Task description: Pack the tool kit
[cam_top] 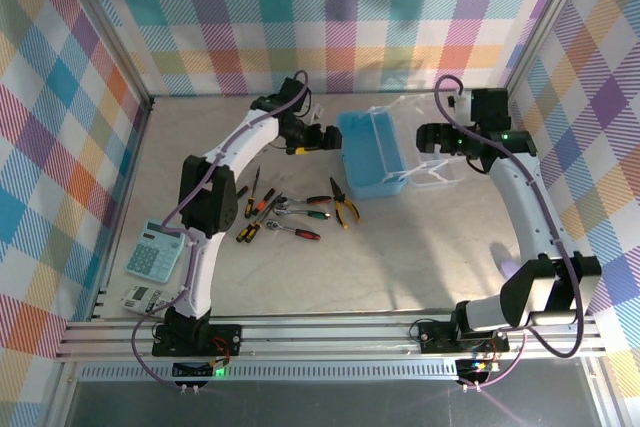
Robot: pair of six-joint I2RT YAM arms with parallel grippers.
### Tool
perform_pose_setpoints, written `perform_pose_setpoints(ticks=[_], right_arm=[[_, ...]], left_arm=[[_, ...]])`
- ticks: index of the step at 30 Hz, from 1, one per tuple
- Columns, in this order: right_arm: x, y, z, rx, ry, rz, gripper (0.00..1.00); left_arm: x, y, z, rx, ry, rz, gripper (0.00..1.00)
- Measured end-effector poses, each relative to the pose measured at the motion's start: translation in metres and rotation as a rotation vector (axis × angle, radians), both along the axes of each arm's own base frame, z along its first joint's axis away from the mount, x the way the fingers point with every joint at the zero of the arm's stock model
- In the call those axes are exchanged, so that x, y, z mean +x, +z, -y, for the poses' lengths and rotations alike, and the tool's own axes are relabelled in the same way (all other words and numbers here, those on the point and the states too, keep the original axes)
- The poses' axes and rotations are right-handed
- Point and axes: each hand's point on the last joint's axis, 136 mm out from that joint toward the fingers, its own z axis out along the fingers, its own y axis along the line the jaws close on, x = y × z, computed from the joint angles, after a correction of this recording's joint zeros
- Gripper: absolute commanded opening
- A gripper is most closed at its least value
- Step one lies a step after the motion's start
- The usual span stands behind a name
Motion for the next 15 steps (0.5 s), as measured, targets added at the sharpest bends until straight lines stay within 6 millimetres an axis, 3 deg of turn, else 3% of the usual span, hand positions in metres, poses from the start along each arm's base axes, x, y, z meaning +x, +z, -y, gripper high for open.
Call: perform_pose_setpoints(ticks=[3,6,9,12,15], right_arm=[[-0.008,-0.004,-0.012,0.02,0.04,-0.009,0.99],[-0.015,-0.012,-0.014,0.03,0.049,-0.028,0.99],[-0.021,-0.02,-0.015,0.038,0.051,-0.048,0.99],[-0.026,-0.023,-0.017,0.05,0.057,-0.057,0.99],[-0.031,-0.024,-0.018,0.061,0.06,-0.058,0.99]], left_arm=[[-0.029,0.023,-0.02,0.08,0.012,0.024,1.0],[-0.079,0.029,-0.025,0.161,-0.003,0.011,0.93],[-0.124,0.016,-0.008,0.216,-0.055,-0.022,0.83],[-0.155,-0.01,0.013,0.258,-0.108,-0.075,0.74],[-0.168,-0.035,0.027,0.294,-0.121,-0.124,0.61]])
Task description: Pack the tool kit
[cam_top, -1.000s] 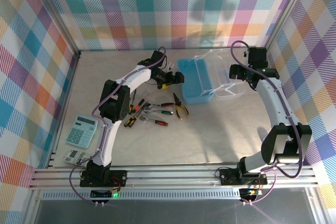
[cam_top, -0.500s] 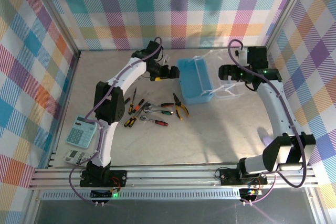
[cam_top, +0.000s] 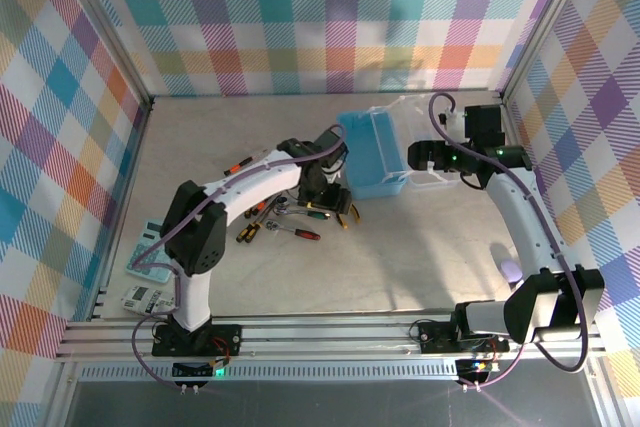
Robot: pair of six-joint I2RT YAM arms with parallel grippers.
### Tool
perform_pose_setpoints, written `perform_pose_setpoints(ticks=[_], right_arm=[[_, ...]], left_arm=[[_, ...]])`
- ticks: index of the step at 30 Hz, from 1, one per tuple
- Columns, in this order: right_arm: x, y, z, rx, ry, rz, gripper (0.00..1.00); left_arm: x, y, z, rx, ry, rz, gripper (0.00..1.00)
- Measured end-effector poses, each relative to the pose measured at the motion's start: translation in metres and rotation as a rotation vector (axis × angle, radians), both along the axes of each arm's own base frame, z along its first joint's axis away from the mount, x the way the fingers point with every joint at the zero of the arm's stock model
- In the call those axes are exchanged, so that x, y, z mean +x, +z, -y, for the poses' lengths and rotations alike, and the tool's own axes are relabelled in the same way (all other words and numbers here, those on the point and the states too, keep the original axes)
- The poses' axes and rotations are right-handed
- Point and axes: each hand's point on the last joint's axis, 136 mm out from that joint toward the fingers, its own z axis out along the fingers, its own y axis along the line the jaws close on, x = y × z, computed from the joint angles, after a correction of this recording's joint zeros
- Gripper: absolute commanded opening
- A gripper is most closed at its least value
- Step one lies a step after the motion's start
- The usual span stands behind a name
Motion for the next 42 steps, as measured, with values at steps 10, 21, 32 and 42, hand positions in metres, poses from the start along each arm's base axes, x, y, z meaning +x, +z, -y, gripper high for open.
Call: perform_pose_setpoints(ticks=[10,21,32,42], right_arm=[[-0.01,0.002,-0.004,0.031,0.014,0.007,0.99],[-0.012,-0.008,-0.008,0.049,0.022,-0.009,0.99],[-0.015,-0.017,-0.008,0.049,0.025,-0.028,0.99],[-0.015,-0.017,-0.01,0.056,0.031,-0.03,0.99]], left_arm=[[0.016,-0.05,0.008,0.098,0.065,-0.048,0.51],[0.038,-0.062,0.025,0.085,0.081,-0.017,0.44],[0.043,-0.071,0.017,0.125,0.087,0.035,0.25],[0.043,-0.069,0.018,0.121,0.08,0.045,0.0]])
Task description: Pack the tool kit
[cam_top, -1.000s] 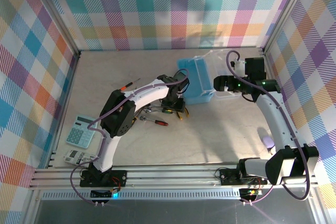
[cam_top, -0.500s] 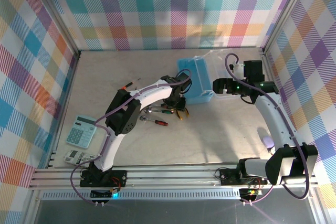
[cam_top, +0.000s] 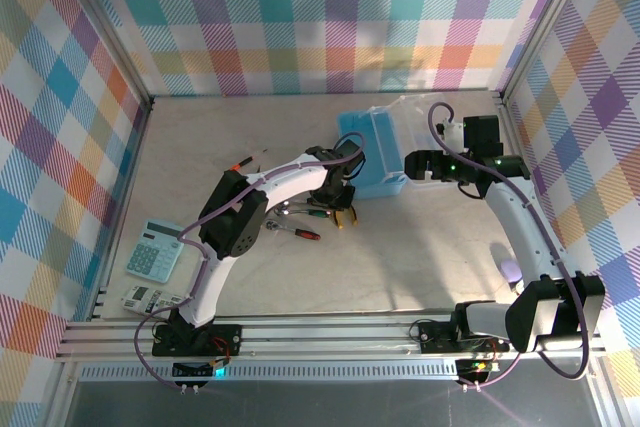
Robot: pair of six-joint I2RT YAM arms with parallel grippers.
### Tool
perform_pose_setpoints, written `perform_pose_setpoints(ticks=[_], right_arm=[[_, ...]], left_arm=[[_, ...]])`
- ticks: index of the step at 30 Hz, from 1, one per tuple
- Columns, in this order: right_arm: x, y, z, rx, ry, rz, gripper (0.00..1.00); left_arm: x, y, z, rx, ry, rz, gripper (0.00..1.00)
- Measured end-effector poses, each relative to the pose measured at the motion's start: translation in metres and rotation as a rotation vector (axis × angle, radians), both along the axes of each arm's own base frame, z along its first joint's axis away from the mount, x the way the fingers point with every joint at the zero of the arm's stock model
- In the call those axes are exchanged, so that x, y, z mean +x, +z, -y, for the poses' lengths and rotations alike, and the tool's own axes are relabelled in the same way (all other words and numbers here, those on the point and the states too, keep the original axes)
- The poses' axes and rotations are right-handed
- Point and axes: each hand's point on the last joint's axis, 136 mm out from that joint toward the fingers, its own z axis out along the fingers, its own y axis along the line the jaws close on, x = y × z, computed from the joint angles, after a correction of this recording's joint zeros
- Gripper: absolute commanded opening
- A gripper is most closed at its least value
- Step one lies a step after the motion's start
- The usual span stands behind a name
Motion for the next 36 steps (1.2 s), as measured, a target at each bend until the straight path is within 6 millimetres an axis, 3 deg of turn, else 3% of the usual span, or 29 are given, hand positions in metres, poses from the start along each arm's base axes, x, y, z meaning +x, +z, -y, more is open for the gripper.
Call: perform_pose_setpoints(ticks=[6,12,16,21,28,33,36], right_arm=[[0.001,0.007,-0.005,0.024,0.02,0.008,0.99],[0.001,0.02,-0.018,0.096,0.062,0.016,0.99],[-0.001,0.027,-0.032,0.162,0.095,0.008,0.99],[-0.003,0.038,-0.054,0.224,0.146,0.001,0.99],[-0.012,0.041,-0.098,0.319,0.237,-0.045,0.76],[-0.011,0.027,-0.121,0.338,0.271,-0.098,0.65],[-0.009,0.017,-0.129,0.338,0.278,-0.128,0.6]], left_arm=[[-0.004,0.002,-0.001,-0.008,-0.032,0.001,0.0],[-0.025,0.016,-0.01,-0.017,-0.084,-0.064,0.0],[-0.027,0.051,-0.01,-0.092,-0.1,-0.052,0.0],[-0.007,0.109,-0.009,-0.244,-0.076,0.024,0.0],[0.028,0.163,0.002,-0.433,-0.033,0.112,0.0],[0.034,0.19,0.016,-0.529,-0.053,0.144,0.0],[0.034,0.197,0.021,-0.559,-0.065,0.146,0.0]])
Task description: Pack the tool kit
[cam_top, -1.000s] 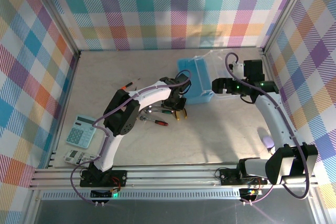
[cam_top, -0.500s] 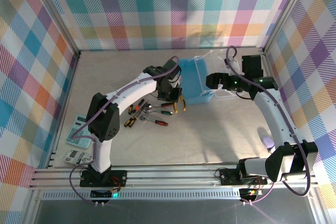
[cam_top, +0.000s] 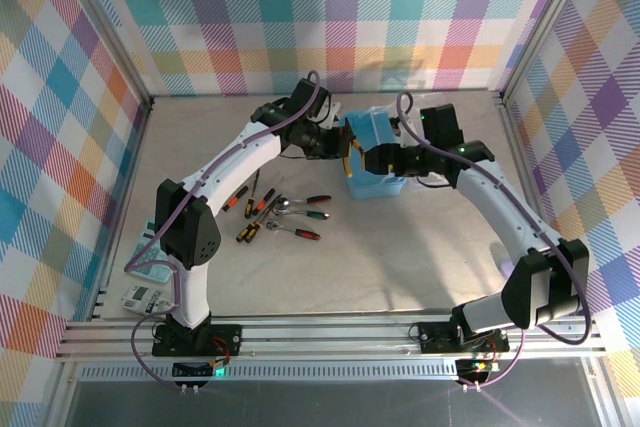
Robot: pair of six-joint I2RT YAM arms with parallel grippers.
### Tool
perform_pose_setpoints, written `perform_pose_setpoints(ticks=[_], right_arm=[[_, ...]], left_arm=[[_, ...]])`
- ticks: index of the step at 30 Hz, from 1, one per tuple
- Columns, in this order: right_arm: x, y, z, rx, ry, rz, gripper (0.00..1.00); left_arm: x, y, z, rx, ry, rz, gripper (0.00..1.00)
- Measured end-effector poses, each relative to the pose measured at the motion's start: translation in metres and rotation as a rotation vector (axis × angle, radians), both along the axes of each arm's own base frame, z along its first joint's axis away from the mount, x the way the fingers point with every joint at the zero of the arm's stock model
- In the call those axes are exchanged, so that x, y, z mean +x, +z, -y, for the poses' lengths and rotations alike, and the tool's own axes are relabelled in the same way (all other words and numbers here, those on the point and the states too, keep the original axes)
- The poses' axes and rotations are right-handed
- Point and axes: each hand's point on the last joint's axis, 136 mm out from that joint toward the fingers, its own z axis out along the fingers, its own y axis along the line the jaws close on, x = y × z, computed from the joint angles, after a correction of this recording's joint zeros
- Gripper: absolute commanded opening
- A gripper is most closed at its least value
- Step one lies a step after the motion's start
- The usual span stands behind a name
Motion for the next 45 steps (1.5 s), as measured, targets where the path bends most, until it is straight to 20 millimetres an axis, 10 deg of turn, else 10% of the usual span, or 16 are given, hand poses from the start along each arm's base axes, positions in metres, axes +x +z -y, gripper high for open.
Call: perform_pose_setpoints(ticks=[23,29,33,40,45], right_arm=[[0.028,-0.004,-0.026,0.029,0.025,-0.026,0.1],[0.03,-0.003,-0.023,0.001,0.015,-0.02,0.0],[0.04,-0.004,-0.02,-0.049,0.016,-0.019,0.0],[0.073,-0.019,-0.011,-0.198,0.01,-0.004,0.0],[0.086,-0.052,0.0,-0.32,0.005,-0.051,0.0]], left_arm=[[-0.002,-0.001,0.001,-0.022,-0.017,-0.025,0.0],[0.006,0.001,-0.008,-0.02,-0.007,-0.009,0.62],[0.028,0.005,-0.048,-0.006,0.074,0.02,0.88],[0.052,0.004,-0.194,0.129,0.374,0.052,1.0],[0.03,-0.029,-0.217,0.221,0.407,-0.015,1.0]])
